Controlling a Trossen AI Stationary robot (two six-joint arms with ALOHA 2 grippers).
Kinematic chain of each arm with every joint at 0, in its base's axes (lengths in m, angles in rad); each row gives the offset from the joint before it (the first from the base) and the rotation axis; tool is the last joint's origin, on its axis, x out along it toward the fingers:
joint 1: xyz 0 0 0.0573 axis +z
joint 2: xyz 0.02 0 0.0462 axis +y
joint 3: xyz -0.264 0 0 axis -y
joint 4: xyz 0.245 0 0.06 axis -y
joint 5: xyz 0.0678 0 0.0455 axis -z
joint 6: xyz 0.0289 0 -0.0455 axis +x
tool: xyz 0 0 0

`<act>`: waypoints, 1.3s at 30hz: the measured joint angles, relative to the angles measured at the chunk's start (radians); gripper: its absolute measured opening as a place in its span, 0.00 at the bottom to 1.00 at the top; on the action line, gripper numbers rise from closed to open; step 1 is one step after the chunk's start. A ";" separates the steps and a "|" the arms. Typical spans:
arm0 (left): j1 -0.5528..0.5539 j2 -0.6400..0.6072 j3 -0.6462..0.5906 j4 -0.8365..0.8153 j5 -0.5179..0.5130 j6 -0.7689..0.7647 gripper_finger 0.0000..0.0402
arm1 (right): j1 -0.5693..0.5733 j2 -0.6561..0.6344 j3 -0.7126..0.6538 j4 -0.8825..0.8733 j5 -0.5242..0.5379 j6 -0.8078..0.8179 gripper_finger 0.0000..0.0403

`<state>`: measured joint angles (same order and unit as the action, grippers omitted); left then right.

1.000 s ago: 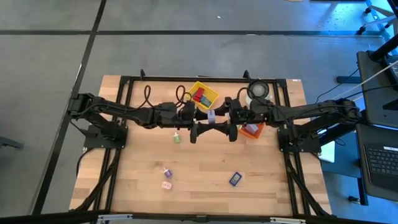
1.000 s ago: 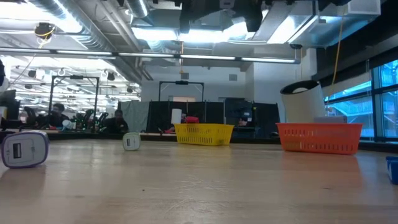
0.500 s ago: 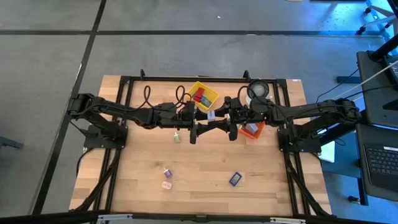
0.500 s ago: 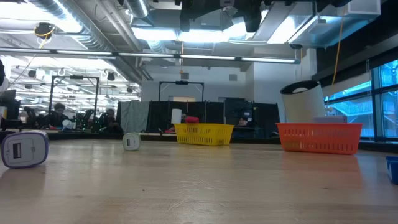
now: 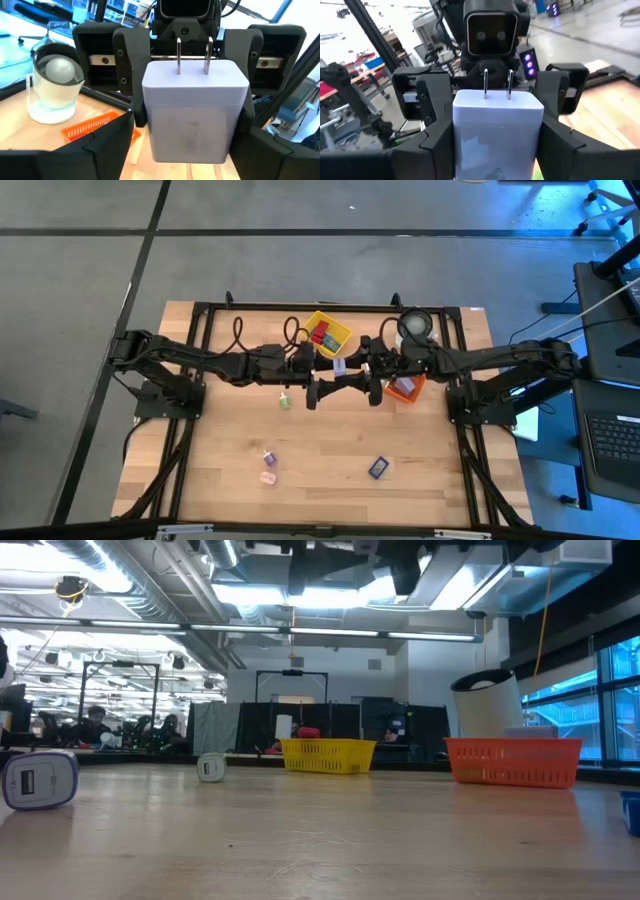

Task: Pick & Place Office items
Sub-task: Put the purple charger adapter into the orange bin

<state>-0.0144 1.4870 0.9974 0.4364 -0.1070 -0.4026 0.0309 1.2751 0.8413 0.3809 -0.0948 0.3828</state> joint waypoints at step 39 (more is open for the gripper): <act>0.002 -0.001 0.001 -0.276 -0.003 -0.213 0.77 | -0.106 0.076 -0.002 -1.168 0.391 0.336 0.55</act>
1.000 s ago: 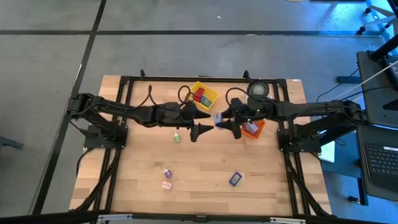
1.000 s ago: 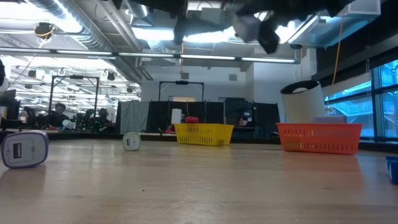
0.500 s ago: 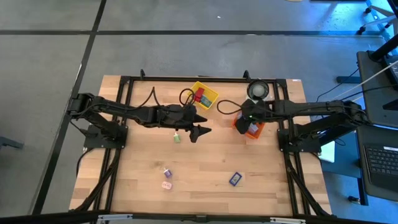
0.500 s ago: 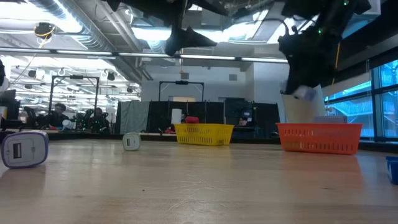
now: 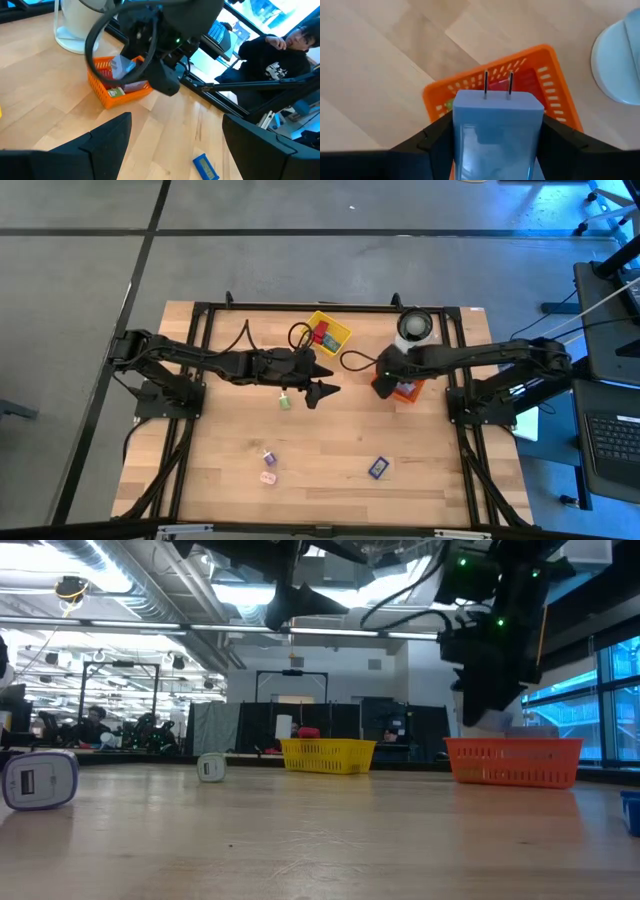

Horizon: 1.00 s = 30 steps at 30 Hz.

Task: Pick & Place Office items
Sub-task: Put the purple charger adapter into the orange bin, then put the green charger adapter into the orange bin

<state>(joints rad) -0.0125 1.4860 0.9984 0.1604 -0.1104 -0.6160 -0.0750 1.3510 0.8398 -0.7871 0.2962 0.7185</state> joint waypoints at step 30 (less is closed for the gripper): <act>-0.071 0.000 -0.001 -0.492 0.044 0.003 0.77 | 0.032 0.041 0.149 -0.126 -0.001 -0.049 0.71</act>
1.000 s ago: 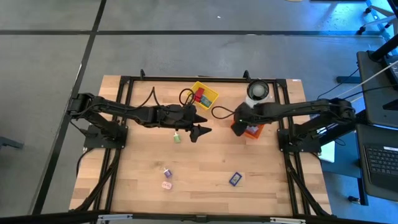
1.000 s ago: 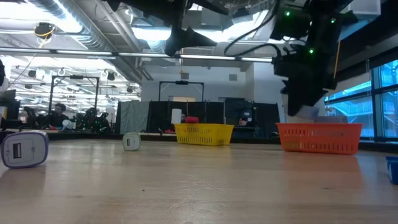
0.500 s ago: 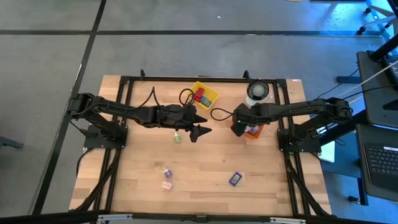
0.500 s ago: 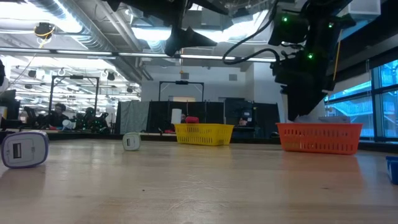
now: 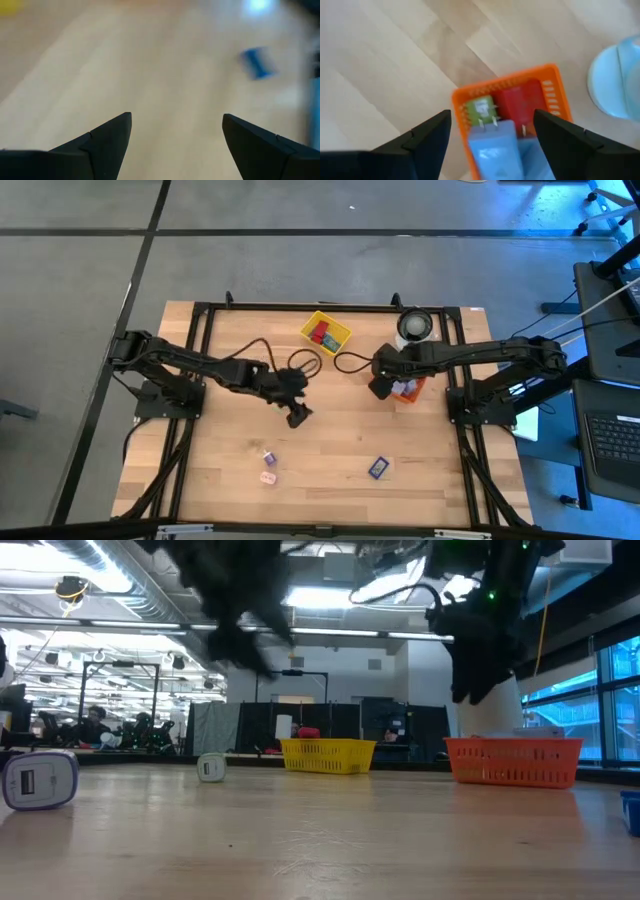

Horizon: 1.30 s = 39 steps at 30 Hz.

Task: Pick & Place Office items
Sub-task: Put the green charger adapter into the orange bin

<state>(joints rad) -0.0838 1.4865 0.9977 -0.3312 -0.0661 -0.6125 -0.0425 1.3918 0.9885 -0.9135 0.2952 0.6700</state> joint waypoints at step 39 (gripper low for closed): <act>-0.066 0.296 0.000 -0.336 -0.268 -0.896 0.70 | 0.007 0.000 0.020 0.109 0.011 -0.070 0.70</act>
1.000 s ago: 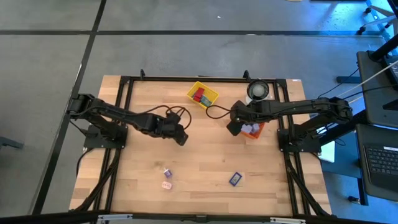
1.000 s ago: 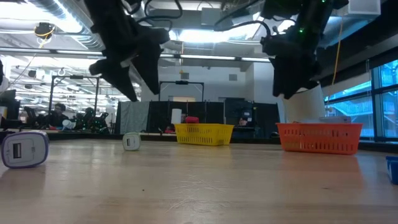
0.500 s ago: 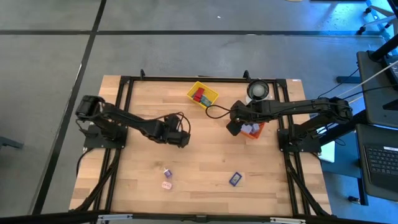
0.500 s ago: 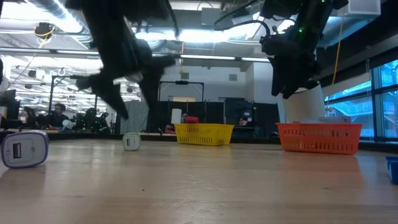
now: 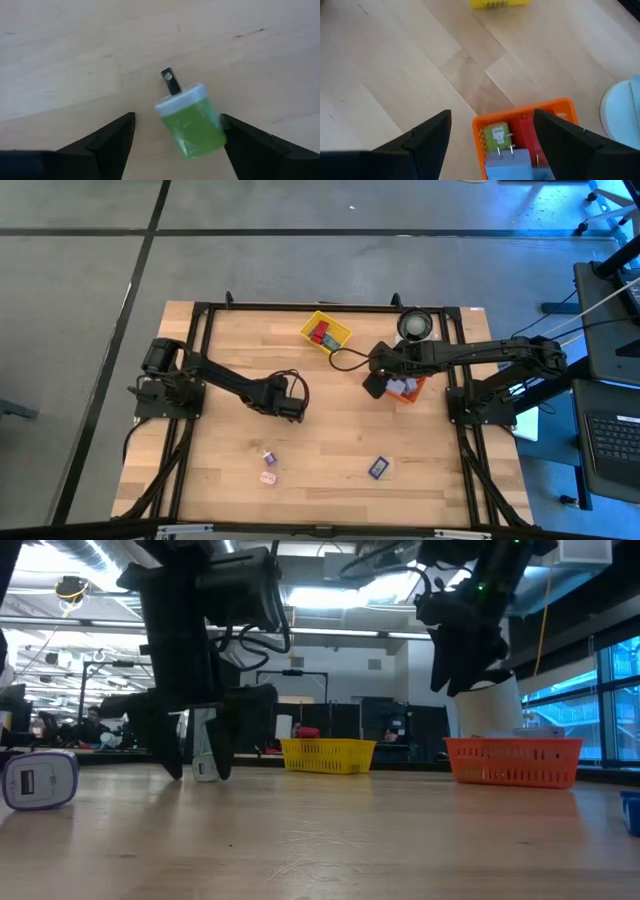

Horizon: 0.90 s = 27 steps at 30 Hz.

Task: Pick & Place Office items
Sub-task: Put the green charger adapter into the orange bin

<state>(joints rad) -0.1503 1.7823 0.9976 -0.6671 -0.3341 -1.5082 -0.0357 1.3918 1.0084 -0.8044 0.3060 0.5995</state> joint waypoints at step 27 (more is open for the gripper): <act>0.018 -0.100 0.000 0.444 -0.103 0.376 0.34 | 0.000 0.000 0.000 0.066 -0.073 -0.007 0.70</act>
<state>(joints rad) -0.1327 1.6824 0.9977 -0.2231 -0.4372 -1.1323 -0.0354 1.3914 1.0084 -0.7380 0.2329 0.5929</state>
